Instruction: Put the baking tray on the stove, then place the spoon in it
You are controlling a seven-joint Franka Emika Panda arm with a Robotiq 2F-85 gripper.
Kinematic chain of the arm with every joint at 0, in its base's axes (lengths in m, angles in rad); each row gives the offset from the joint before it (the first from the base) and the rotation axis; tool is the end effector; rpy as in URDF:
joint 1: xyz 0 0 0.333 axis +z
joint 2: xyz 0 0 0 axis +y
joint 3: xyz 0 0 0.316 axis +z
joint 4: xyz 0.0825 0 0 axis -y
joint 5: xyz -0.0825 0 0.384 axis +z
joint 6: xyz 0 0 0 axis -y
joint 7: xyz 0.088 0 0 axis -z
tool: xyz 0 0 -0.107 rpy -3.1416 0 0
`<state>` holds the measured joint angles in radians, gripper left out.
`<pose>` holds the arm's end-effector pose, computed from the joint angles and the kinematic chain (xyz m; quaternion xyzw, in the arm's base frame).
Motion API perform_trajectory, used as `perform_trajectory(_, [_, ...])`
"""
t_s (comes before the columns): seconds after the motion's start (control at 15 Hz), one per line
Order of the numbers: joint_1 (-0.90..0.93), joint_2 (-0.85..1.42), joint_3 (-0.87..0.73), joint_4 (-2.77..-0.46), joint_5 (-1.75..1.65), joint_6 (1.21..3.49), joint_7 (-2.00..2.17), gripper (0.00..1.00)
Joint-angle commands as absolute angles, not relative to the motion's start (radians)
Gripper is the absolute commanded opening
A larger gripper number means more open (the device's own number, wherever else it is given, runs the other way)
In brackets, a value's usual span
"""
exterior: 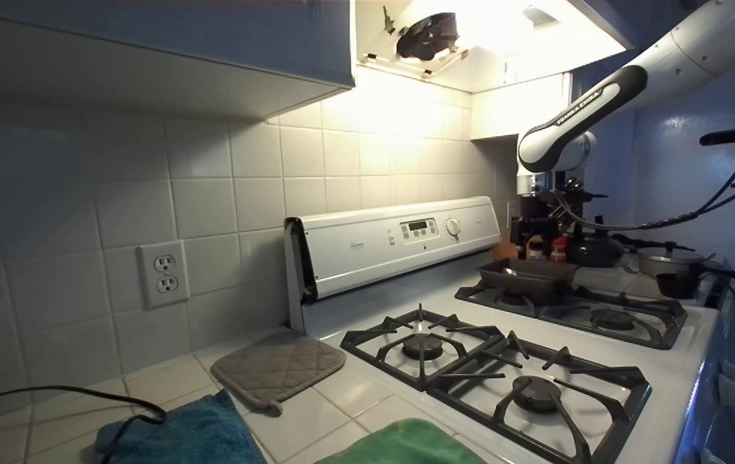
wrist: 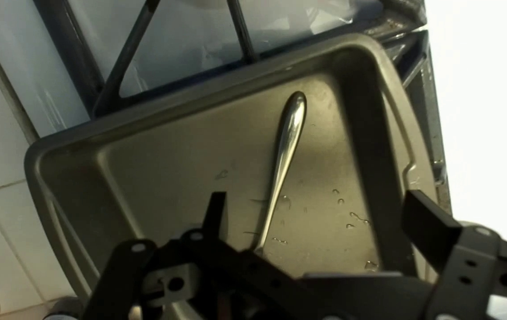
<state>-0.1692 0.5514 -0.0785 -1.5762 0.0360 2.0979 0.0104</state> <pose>0.6713 -0.1604 0.3174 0.9911 -0.1324 -0.0145 0.0035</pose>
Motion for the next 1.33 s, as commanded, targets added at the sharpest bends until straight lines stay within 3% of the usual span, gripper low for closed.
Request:
perform_trajectory(0.0, [-0.189,0.386,-0.069,-1.791,0.071,2.209,-0.074,1.00])
perform_trajectory(0.6, [-0.223,0.138,-0.083,-2.129,0.124,2.485,-0.268,1.00])
perform_trajectory(1.27, [-0.213,0.015,-0.139,-2.280,0.117,2.539,-0.250,1.00])
